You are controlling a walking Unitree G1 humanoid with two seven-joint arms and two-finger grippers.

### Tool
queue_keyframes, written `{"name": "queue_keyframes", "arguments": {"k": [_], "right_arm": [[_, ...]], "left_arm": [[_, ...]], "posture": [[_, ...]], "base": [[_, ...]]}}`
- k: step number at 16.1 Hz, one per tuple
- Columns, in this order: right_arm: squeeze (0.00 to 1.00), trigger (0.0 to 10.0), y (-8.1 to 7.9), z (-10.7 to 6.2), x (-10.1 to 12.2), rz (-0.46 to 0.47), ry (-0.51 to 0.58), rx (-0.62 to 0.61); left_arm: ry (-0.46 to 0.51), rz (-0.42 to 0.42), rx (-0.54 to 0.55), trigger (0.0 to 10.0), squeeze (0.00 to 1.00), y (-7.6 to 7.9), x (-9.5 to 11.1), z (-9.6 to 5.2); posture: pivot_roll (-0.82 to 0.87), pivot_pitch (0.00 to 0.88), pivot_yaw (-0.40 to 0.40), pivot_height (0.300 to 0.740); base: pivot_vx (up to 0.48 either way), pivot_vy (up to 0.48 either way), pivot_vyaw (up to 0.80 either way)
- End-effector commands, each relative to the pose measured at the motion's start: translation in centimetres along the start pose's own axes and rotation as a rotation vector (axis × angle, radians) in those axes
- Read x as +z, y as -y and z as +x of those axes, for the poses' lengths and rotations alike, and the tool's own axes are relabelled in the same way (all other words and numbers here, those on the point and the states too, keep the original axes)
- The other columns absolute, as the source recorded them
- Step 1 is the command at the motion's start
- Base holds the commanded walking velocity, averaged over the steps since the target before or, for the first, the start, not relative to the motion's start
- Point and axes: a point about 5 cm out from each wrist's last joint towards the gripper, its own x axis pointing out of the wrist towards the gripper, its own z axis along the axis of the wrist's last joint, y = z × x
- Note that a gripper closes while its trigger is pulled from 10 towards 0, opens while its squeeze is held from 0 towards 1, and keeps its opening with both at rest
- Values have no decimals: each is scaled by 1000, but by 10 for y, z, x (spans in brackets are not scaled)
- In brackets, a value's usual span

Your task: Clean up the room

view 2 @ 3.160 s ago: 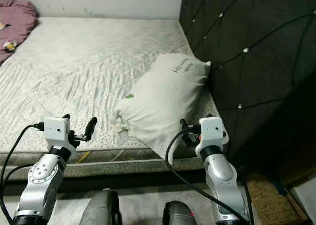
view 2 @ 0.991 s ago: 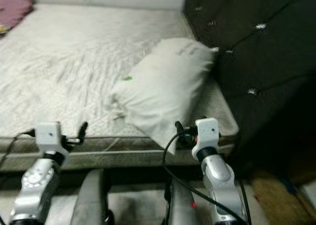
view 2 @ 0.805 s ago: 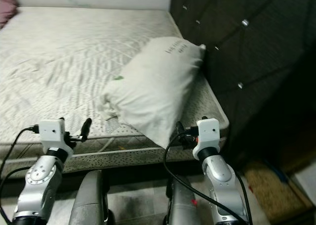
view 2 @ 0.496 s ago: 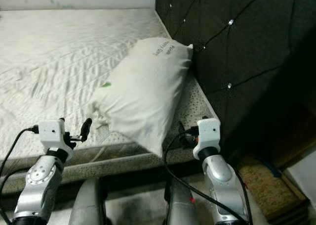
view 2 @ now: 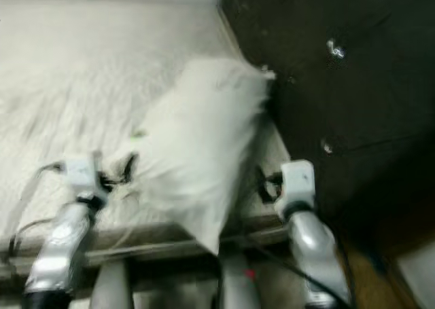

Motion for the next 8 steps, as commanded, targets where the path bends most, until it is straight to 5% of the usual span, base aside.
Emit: {"name": "queue_keyframes", "arguments": {"k": [1, 8], "right_arm": [[0, 10000, -1, -3, -2, 8, -9, 16], [0, 10000, -9, 10, 3, 8, -54, 108]], "left_arm": [[-23, -4, 61, 10000, 0, -11, -3, -2], [-32, 66, 153, 10000, 0, -23, -2, -4]], "posture": [[-19, 0, -60, 560], [1, 0, -64, 515]], "base": [[0, 0, 0], [0, 0, 0]]}}
